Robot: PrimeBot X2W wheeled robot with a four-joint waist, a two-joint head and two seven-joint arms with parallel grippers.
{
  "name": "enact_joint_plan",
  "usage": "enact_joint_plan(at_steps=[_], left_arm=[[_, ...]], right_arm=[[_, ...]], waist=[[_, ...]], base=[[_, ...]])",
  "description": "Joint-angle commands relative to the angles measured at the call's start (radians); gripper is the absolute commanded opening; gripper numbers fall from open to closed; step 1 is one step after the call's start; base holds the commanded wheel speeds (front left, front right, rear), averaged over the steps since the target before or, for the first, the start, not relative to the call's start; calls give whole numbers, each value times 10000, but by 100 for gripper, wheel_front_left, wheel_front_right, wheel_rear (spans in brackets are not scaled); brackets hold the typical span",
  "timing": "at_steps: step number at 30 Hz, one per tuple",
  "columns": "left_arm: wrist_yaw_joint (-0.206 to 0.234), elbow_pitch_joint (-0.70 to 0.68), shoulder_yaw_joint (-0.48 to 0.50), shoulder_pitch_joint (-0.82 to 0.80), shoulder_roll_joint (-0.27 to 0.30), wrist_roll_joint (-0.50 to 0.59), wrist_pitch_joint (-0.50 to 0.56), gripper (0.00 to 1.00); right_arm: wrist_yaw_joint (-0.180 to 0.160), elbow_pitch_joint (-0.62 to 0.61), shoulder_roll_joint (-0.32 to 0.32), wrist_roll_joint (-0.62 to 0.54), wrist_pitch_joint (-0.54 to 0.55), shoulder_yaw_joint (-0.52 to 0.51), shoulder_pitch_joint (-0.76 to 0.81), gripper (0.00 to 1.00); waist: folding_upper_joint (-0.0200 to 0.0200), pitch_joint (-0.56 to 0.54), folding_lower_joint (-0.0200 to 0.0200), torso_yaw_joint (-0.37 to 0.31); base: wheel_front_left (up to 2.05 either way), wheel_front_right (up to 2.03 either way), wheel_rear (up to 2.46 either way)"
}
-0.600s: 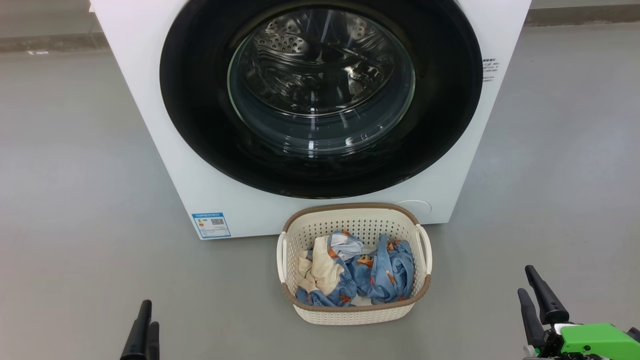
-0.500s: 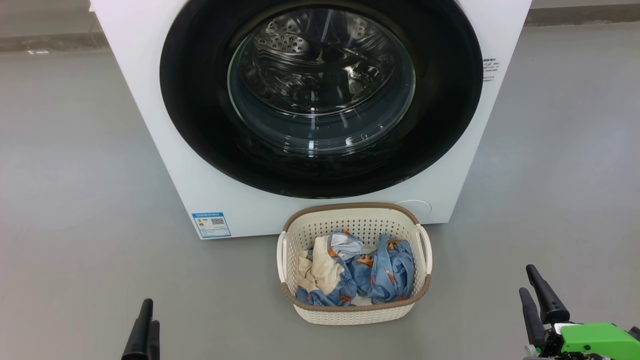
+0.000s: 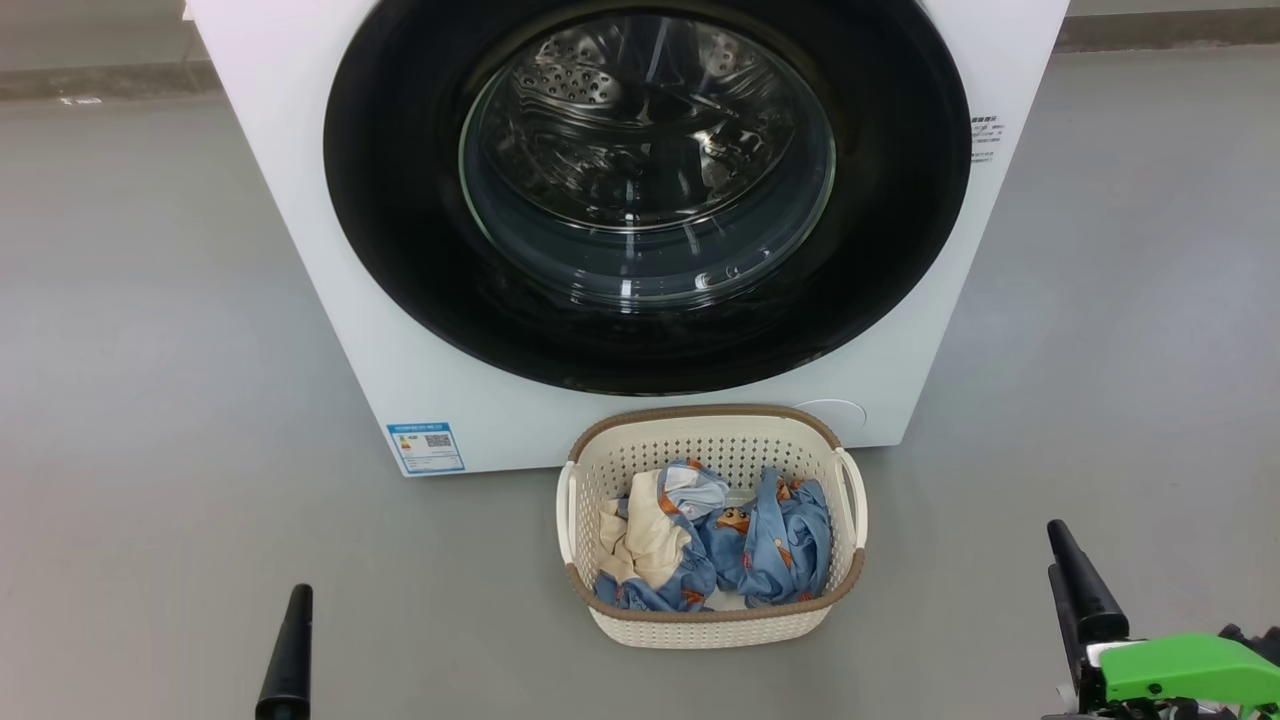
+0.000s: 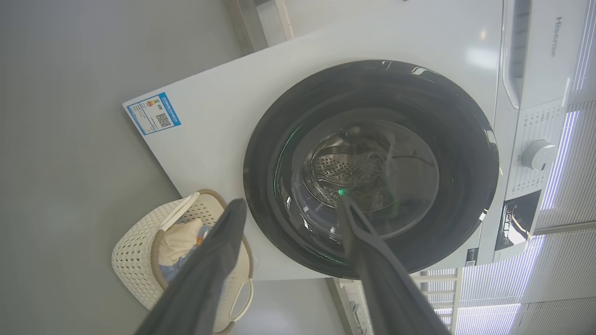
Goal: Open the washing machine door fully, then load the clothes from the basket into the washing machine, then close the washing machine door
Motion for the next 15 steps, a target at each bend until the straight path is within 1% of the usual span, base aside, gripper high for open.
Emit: enact_joint_plan(at_steps=[1,3,15], left_arm=[[-2,-353,36,-295,231,405,-108,100],[-2,-362,29,-294,236,560,-134,100],[-3,-396,-65,-311,241,2429,-461,100]], right_arm=[[20,-347,-195,-459,-140,132,-461,100],[21,-376,-205,-601,-168,164,-465,100],[26,-656,-348,-2294,-510,483,-461,100]], waist=[[0,1,-1,6],[0,0,-1,10],[0,7,-1,47]], base=[[0,0,0],[0,0,0],[0,0,0]])
